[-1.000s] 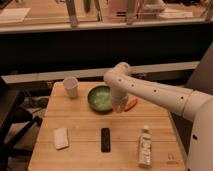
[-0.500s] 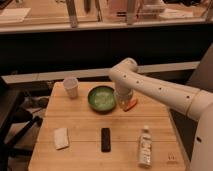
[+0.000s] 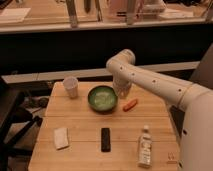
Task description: Move the arm in a circular motion
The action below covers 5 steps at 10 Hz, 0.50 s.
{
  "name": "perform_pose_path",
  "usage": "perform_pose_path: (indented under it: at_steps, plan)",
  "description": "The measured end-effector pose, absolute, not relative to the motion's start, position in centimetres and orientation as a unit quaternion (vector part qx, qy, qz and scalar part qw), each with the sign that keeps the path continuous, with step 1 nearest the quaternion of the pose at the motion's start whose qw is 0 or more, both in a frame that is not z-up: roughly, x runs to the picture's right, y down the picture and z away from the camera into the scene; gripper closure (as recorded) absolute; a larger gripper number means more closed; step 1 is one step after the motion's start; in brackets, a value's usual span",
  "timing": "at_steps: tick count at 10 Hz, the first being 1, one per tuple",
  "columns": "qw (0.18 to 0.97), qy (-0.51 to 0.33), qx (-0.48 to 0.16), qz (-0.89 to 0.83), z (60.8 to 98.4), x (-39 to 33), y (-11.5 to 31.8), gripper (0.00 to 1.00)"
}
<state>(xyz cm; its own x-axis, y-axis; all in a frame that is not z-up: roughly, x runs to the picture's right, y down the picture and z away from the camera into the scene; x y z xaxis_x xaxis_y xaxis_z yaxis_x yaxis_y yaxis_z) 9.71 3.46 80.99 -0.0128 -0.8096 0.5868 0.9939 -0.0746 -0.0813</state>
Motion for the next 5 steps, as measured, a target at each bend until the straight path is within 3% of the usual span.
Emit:
perform_pose_path:
  at_steps: [5]
  plan:
    - [0.596, -0.189, -0.235, -0.744, 81.9, 2.1, 2.1, 0.97]
